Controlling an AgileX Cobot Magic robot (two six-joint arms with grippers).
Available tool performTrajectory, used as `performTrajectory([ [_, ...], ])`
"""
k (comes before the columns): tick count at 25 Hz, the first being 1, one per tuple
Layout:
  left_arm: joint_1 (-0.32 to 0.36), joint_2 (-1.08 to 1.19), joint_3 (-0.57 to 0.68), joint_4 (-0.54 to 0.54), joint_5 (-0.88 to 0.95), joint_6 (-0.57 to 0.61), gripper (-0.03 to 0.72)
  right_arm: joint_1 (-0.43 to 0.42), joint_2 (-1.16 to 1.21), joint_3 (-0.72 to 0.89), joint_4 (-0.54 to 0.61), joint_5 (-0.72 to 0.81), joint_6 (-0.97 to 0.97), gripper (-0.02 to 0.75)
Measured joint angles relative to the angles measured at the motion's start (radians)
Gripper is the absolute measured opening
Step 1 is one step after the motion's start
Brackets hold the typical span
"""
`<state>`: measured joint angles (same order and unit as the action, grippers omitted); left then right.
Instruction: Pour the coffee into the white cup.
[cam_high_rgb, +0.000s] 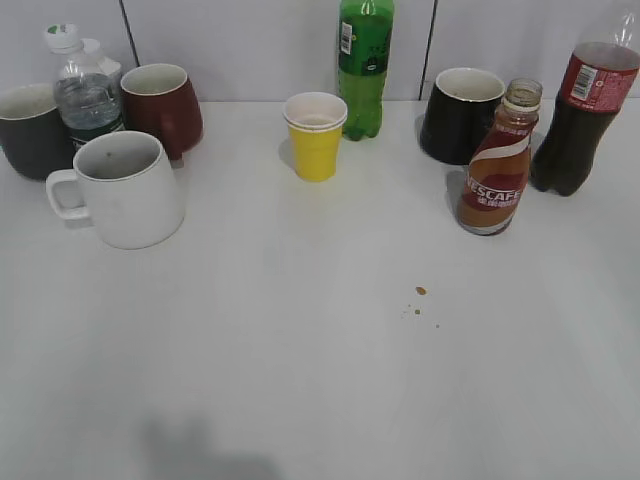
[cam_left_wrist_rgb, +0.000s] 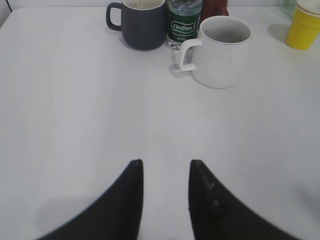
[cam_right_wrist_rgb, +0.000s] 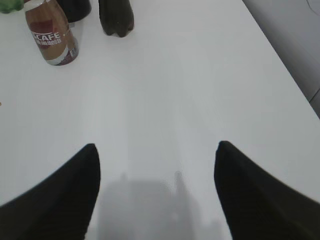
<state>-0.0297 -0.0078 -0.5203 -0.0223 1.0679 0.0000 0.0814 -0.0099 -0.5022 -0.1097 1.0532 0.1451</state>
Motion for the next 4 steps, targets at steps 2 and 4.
performTrajectory([
  [2,0.0,0.0,0.0,0.0,0.0,0.0,0.238,0.0,0.0,0.0,0.0,0.0,-0.001,0.554],
  [4,0.0,0.0,0.0,0.0,0.0,0.0,0.238,0.0,0.0,0.0,0.0,0.0,0.0,0.554],
])
